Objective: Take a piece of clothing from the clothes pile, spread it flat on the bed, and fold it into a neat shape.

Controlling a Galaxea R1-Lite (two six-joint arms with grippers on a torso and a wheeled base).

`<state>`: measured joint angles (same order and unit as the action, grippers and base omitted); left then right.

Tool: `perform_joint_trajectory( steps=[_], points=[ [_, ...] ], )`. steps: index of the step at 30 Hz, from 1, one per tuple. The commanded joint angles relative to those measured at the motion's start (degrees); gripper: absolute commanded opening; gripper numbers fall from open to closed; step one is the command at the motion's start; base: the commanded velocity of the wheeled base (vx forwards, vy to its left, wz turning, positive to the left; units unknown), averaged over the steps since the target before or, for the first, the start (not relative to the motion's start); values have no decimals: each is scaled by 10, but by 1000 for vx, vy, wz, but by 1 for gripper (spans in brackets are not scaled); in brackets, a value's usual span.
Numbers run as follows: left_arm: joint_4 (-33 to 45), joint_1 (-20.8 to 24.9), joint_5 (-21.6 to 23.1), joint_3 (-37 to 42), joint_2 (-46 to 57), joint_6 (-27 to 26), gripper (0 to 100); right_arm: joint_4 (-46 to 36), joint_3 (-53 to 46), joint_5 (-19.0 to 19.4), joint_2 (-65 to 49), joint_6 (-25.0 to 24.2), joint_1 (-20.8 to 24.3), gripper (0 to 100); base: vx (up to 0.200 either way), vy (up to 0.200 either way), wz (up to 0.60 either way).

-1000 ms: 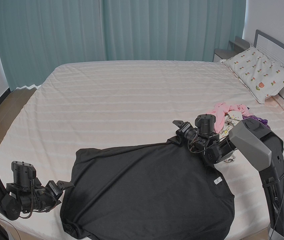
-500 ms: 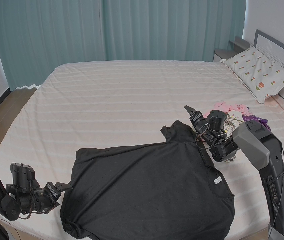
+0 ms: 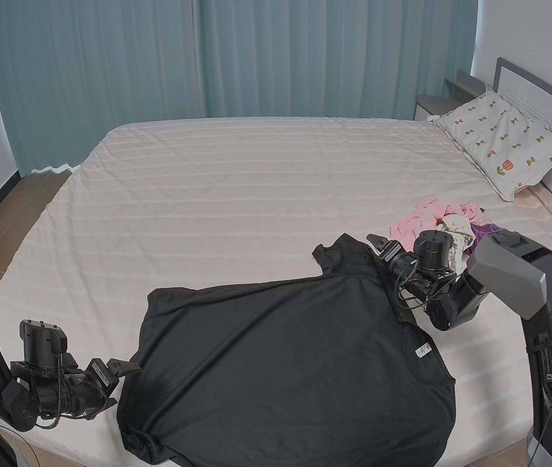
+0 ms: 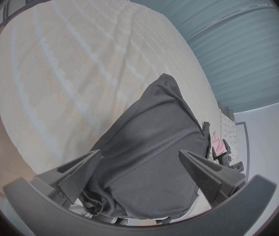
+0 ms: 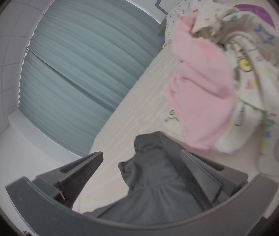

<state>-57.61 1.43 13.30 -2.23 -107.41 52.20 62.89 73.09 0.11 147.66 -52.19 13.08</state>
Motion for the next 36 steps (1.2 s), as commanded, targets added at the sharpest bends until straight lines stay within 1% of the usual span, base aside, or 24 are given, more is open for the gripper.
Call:
perform_joint_trajectory(
  steps=[1, 2, 3, 4, 5, 6, 7, 8, 12, 13, 15, 16, 17, 18, 21, 22, 26, 29, 30, 31, 33, 34, 36],
  points=[
    [0, 0, 8, 8, -4, 0, 100, 15, -171, -1, -137, 14, -7, 100, -200, 0, 0],
    [0, 0, 8, 8, -4, -1, 100, 40, -233, -2, -165, 15, -9, 100, -200, 0, 0],
    [0, 0, 8, 9, -5, -2, 100, 55, -266, -3, -180, 15, -9, 100, -200, 0, 0],
    [0, 0, 8, 9, -5, -2, 100, 58, -271, -3, -181, 16, -9, 100, -200, 0, 0],
    [0, 0, 8, 14, -4, -5, 100, 91, -337, -3, -207, 17, -9, 100, -200, 0, 0],
    [-1, 0, 8, 17, -3, -6, 100, 111, -377, -3, -221, 17, -9, 100, -200, 0, 0],
    [-1, 0, 8, 18, -3, -7, 100, 116, -388, -3, -224, 17, -8, 100, -200, 0, 0],
    [0, 1, 9, 20, -1, -8, 100, 143, -446, -3, -239, 17, -6, 100, -200, 0, 0],
    [0, 1, 6, 20, -4, -10, 100, 215, -567, -3, -250, 16, -4, 100, -200, 0, 0],
    [1, 1, 6, 20, -5, -11, 100, 227, -582, -3, -249, 16, -4, 100, -200, 0, 0],
    [7, 2, 6, 21, -8, -23, 100, 267, -637, -2, -243, 13, -2, 100, -200, 0, 0],
    [7, 2, 6, 21, -8, -23, 100, 267, -637, -2, -243, 13, -2, 100, -200, 0, 0],
    [9, 3, 4, 21, -16, -39, 100, 269, -665, -2, -244, 2, -1, 100, -200, 0, 0],
    [9, 3, 2, 21, -21, -44, 100, 268, -672, -1, -244, -12, 3, 100, -200, 0, 0],
    [4, 3, 0, 20, -39, -49, 100, 268, -678, -2, -244, -55, 11, 100, -200, 0, 0],
    [0, 3, -6, 20, -46, -49, 100, 268, -680, -2, -244, -60, 13, 100, -200, 0, 0],
    [-25, 7, -24, 13, -68, -48, 100, 268, -679, -2, -232, -61, 30, 100, 0, 0, 0],
    [-71, 35, -43, 11, -105, -42, 100, 268, -676, -3, -219, -62, 41, 100, 0, 0, 0],
    [-86, 42, -61, 6, -119, -39, 100, 268, -677, -4, -217, -63, 44, 100, 0, 0, 0],
    [-102, 51, -81, -2, -133, -31, 100, 268, -678, -4, -217, -63, 47, 100, 0, 0, 0],
    [-121, 67, -105, -16, -144, -5, 100, 268, -678, -4, -218, -63, 48, 100, 0, 0, 0],
    [-125, 79, -111, -23, -148, 11, 100, 268, -678, -4, -219, -63, 48, 100, 0, 0, 0],
    [-125, 92, -112, -35, -155, 19, 100, 268, -677, -4, -220, -63, 48, 100, 0, 0, 0]
  ],
)
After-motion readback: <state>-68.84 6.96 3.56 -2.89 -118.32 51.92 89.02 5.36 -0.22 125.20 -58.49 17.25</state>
